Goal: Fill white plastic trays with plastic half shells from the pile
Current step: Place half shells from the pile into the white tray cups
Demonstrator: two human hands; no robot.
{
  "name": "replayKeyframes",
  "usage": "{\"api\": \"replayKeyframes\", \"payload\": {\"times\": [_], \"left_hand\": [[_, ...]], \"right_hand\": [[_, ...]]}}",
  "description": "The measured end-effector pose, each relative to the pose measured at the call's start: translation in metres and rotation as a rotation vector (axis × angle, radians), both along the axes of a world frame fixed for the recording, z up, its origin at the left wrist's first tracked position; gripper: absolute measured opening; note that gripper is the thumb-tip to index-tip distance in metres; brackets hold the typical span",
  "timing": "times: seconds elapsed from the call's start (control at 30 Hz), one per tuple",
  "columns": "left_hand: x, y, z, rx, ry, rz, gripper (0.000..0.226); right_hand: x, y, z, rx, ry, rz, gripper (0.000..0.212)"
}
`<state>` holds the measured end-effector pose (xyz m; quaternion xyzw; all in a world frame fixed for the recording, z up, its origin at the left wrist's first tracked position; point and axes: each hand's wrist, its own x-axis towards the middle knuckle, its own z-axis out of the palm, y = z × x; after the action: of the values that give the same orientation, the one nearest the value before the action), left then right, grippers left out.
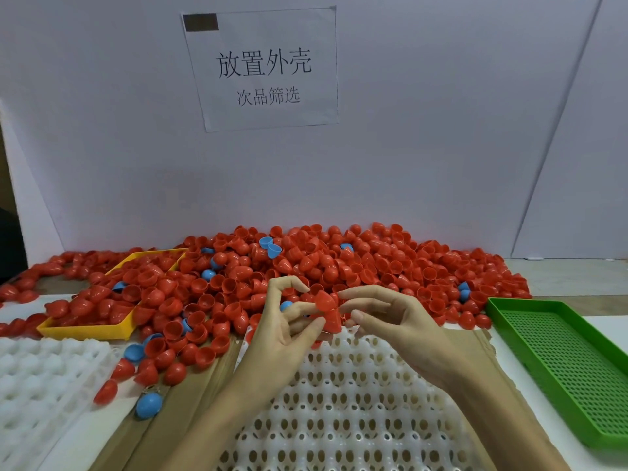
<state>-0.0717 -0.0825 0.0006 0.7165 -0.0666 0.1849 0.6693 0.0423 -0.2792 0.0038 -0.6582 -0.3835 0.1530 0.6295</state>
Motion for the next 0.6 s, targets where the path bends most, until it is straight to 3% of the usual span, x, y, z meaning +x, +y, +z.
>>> {"api": "replayKeyframes", "payload": {"times": [0.1, 0.17, 0.33, 0.4, 0.6], "left_hand": [[0.0, -0.002, 0.0, 0.01, -0.016, -0.058, 0.034], [0.0, -0.005, -0.002, 0.086, -0.062, 0.017, 0.04], [0.0, -0.014, -0.012, 0.599, -0.26, 0.298, 0.05], [-0.001, -0.014, -0.01, 0.682, -0.308, 0.334, 0.045], [-0.005, -0.015, -0.002, 0.431, -0.172, 0.287, 0.024]], "right_hand": [[-0.008, 0.007, -0.001, -0.039, -0.092, 0.024, 0.029], [-0.012, 0.014, -0.003, -0.043, -0.194, -0.061, 0.026], [-0.017, 0.017, -0.005, 0.003, -0.315, -0.199, 0.025], [-0.016, 0.013, -0.004, -0.026, -0.357, -0.259, 0.025], [-0.018, 0.012, 0.0, -0.187, -0.657, -0.295, 0.029]]}}
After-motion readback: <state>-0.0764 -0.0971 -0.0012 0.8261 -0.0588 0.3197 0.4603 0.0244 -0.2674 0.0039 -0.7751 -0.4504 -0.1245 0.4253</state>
